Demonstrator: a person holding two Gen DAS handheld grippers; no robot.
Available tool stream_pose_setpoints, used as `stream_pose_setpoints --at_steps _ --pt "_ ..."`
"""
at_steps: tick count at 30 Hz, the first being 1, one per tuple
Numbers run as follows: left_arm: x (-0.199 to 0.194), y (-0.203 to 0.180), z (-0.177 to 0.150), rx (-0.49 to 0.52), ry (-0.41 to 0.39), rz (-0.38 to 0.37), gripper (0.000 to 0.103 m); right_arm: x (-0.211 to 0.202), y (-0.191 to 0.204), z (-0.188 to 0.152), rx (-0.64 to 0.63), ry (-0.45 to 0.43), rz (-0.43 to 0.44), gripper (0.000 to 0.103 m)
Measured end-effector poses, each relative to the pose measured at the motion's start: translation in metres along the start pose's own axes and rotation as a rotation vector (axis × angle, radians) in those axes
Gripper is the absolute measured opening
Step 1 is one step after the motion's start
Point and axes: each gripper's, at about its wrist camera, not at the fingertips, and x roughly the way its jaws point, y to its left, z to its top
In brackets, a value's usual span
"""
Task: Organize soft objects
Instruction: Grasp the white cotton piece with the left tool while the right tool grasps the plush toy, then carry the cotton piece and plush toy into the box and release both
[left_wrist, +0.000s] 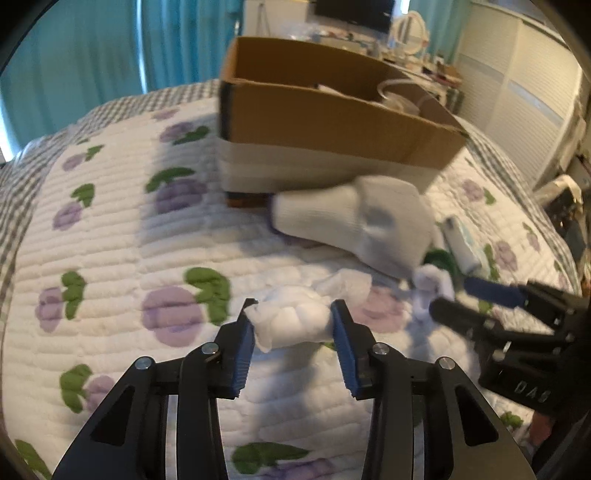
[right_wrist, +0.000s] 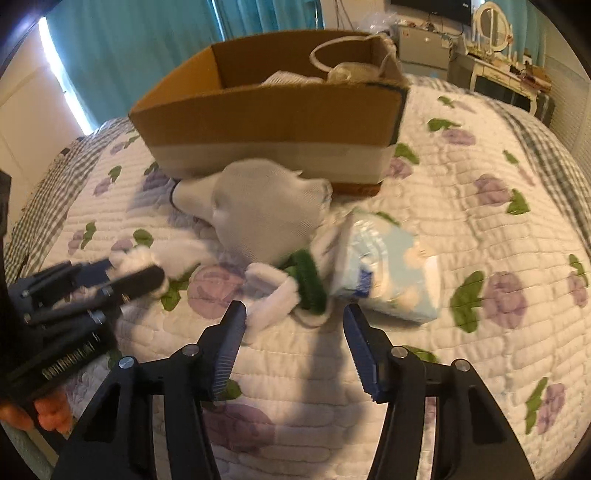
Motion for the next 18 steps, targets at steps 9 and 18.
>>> stream_pose_setpoints --at_steps 9,18 --pt "0.0 0.006 0.003 -0.005 -0.008 0.002 0.039 0.024 0.001 0.012 0.042 0.035 0.013 0.055" --pt "-0.011 -0.003 0.005 0.008 -0.01 0.01 0.039 0.013 -0.004 0.011 0.044 0.012 0.023 0.035"
